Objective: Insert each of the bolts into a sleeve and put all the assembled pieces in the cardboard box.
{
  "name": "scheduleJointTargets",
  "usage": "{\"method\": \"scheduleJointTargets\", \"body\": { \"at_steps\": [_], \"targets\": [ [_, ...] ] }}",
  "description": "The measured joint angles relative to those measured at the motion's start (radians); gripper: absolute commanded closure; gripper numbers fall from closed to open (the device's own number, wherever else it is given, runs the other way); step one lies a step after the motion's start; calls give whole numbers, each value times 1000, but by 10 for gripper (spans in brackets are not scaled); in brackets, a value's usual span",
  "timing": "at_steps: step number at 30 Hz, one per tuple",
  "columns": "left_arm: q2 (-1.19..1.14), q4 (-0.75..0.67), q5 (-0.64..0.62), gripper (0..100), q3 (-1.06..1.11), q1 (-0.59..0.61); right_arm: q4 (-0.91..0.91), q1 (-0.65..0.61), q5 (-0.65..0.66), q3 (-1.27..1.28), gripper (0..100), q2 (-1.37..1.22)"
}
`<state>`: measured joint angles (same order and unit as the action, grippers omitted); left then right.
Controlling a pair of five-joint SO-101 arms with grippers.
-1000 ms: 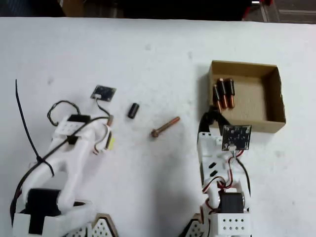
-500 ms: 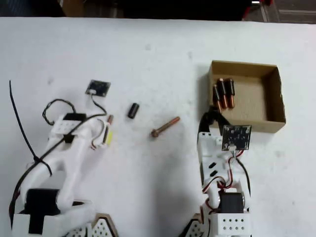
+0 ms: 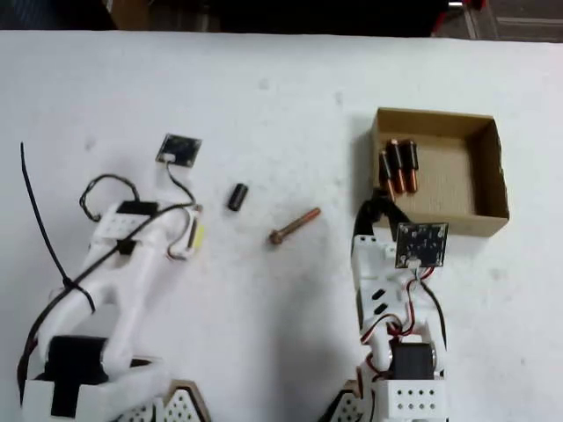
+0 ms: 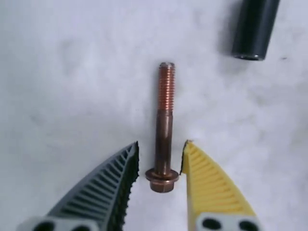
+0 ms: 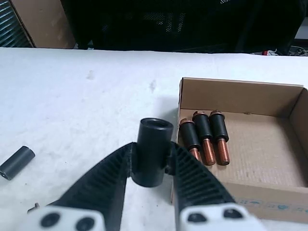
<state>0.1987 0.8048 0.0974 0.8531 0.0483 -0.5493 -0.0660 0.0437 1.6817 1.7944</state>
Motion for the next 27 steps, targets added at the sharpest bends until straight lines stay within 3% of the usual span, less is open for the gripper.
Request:
{"method": "scheduleJointTargets", "body": {
  "at_steps": [14, 21, 27],
  "targets": [
    [-213, 84, 2, 836, -146, 0, 0, 0, 0, 0, 981, 0],
    [-218, 86, 0, 978, -152, -12, 0, 0, 0, 0, 981, 0],
    [-218, 86, 0, 976, -152, -9, 0, 0, 0, 0, 981, 0]
  ]
}}
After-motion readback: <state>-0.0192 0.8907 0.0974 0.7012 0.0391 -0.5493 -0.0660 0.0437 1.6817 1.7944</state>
